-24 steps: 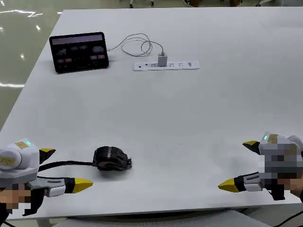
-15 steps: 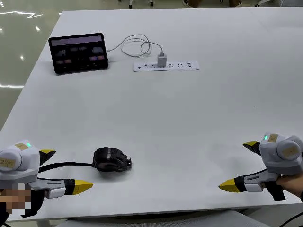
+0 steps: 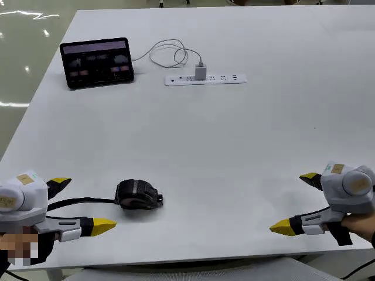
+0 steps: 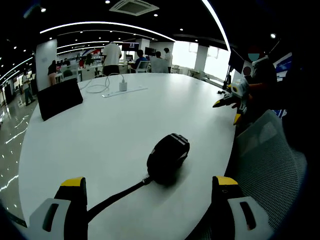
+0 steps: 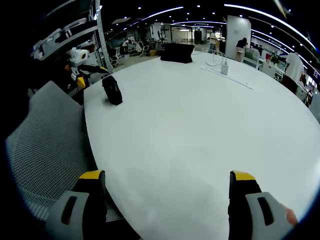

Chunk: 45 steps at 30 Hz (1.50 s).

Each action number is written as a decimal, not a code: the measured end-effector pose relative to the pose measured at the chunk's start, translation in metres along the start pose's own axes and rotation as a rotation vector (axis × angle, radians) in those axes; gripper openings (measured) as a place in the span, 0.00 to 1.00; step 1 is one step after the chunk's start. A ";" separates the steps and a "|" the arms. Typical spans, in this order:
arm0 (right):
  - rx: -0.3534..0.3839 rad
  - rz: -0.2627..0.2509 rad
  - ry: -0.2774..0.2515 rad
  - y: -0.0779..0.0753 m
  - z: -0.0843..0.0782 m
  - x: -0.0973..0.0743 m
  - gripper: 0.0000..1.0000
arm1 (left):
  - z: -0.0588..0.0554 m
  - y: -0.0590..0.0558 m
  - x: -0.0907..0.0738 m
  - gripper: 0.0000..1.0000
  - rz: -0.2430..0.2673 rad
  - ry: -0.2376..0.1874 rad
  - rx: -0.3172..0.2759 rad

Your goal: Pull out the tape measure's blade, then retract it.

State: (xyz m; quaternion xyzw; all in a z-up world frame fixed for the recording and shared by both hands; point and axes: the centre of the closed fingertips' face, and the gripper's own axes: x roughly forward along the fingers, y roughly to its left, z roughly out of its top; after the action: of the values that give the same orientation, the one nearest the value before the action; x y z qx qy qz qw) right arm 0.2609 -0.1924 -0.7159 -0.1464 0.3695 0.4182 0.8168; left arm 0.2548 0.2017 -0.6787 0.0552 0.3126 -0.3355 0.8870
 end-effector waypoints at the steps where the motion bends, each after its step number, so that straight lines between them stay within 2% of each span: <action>1: 0.001 0.001 -0.001 0.000 0.000 0.000 0.99 | 0.000 0.000 0.000 1.00 -0.001 0.000 -0.004; 7: -0.011 0.001 -0.009 -0.001 0.004 0.001 1.00 | -0.002 0.001 0.003 1.00 -0.015 0.027 0.007; 11: -0.016 0.013 -0.016 0.001 0.008 0.003 1.00 | 0.002 -0.001 0.005 1.00 -0.040 0.015 0.016; 12: -0.028 0.016 -0.017 0.002 0.009 0.004 1.00 | 0.003 0.000 0.005 1.00 -0.036 0.019 0.033; 14: -0.030 0.017 -0.014 0.002 0.010 0.005 1.00 | 0.004 0.001 0.006 1.00 -0.044 0.022 0.026; 21: -0.042 0.026 -0.014 0.004 0.017 0.008 1.00 | 0.006 -0.001 0.012 1.00 -0.073 0.064 0.027; 29: -0.063 0.052 -0.006 0.012 0.026 0.016 0.98 | 0.013 -0.006 0.022 1.00 -0.104 0.081 0.095; 35: -0.071 0.066 -0.015 0.015 0.032 0.020 0.98 | 0.024 -0.008 0.029 1.00 -0.124 0.066 0.138; 41: -0.083 0.073 -0.019 0.014 0.033 0.020 0.98 | 0.026 -0.012 0.035 1.00 -0.159 0.071 0.183; 45: -0.118 0.061 -0.046 0.012 0.040 0.022 1.00 | 0.024 -0.016 0.040 1.00 -0.189 0.105 0.233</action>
State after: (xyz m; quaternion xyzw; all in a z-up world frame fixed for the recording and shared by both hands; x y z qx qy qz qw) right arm 0.2786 -0.1508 -0.7039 -0.1733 0.3295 0.4673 0.8019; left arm 0.2800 0.1603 -0.6815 0.1456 0.3213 -0.4482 0.8214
